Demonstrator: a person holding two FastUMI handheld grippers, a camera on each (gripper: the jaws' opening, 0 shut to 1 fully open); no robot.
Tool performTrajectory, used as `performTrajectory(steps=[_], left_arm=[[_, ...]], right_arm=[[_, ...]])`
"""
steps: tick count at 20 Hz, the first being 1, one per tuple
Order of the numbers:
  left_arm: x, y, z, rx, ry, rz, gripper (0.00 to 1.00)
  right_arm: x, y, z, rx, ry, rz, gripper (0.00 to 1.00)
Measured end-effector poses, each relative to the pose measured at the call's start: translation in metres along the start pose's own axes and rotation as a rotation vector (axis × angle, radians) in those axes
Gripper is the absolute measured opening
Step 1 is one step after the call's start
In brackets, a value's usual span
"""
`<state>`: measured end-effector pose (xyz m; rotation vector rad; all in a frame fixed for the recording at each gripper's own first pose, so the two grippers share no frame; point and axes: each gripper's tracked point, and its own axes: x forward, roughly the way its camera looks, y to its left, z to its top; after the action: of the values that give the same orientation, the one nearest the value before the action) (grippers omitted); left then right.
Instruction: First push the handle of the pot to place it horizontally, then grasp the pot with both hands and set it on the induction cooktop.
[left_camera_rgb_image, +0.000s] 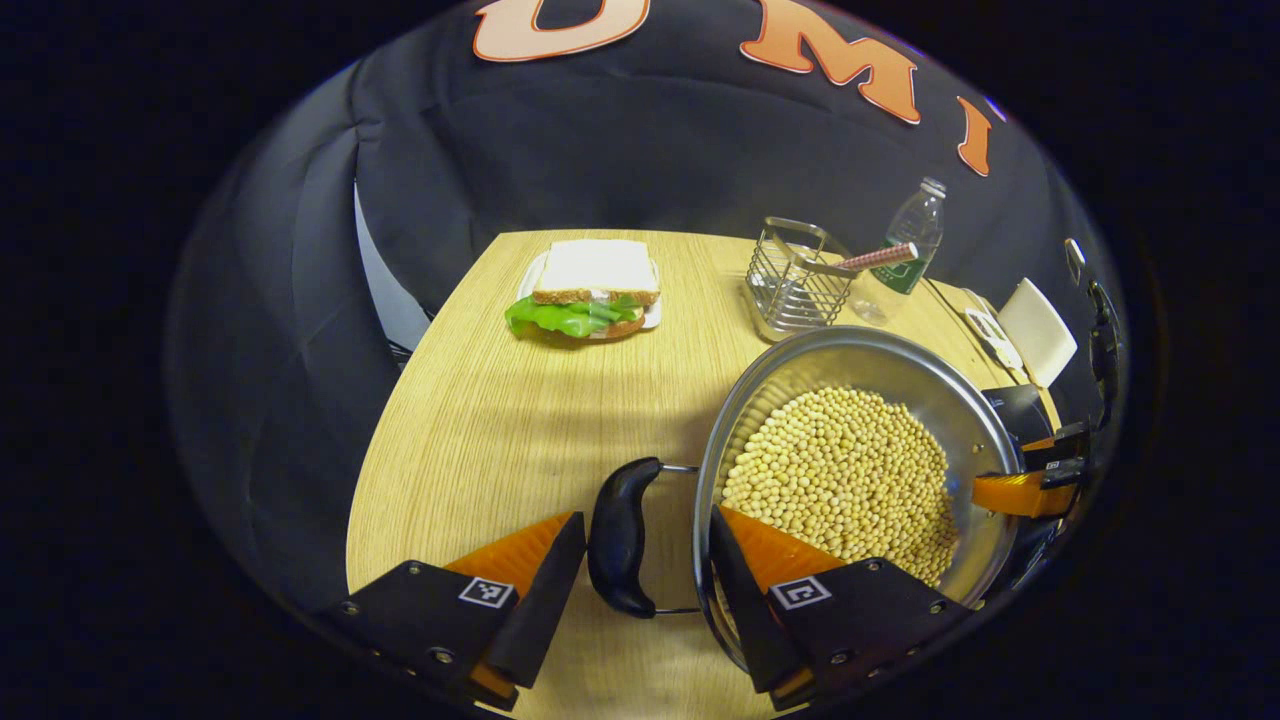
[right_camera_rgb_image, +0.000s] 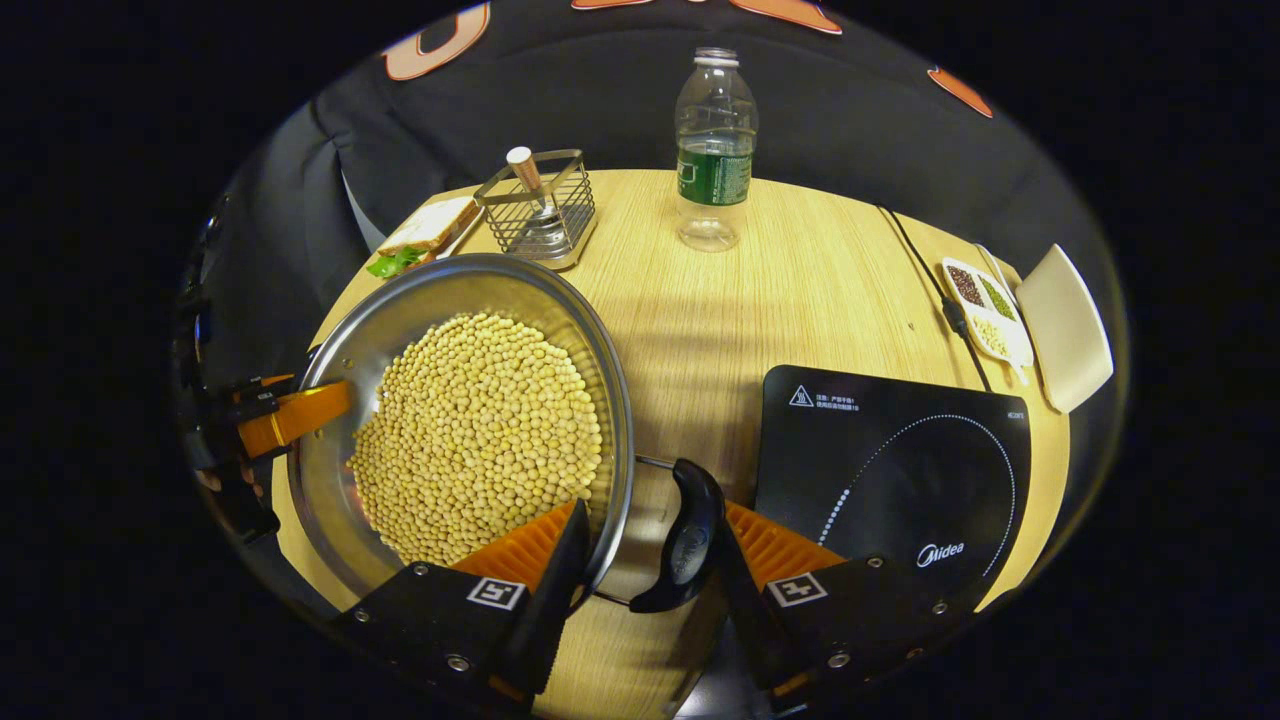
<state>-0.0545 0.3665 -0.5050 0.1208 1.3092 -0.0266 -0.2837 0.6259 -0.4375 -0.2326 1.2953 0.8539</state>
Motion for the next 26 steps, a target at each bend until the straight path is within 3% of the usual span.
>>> performTrajectory(steps=[5, 6, 12, 17, 26], left_arm=[[0.012, -0.008, -0.008, -0.017, 0.028, -0.004, 0.79], [0.013, -0.008, -0.006, -0.023, 0.019, -0.003, 0.69], [0.007, -0.006, -0.006, -0.073, 0.015, 0.016, 0.6], [0.006, -0.016, -0.007, -0.11, 0.022, 0.074, 0.62], [-0.002, -0.009, 0.003, -0.028, -0.07, 0.088, 0.62]], right_arm=[[0.009, -0.004, 0.002, 0.016, 0.0, -0.043, 0.71], [0.01, -0.005, 0.002, 0.017, 0.001, -0.047, 0.7], [0.011, -0.004, 0.002, 0.094, 0.047, -0.03, 0.67], [0.014, -0.005, 0.0, 0.15, 0.064, -0.014, 0.57], [0.001, -0.028, 0.014, 0.16, -0.027, -0.004, 0.56]])
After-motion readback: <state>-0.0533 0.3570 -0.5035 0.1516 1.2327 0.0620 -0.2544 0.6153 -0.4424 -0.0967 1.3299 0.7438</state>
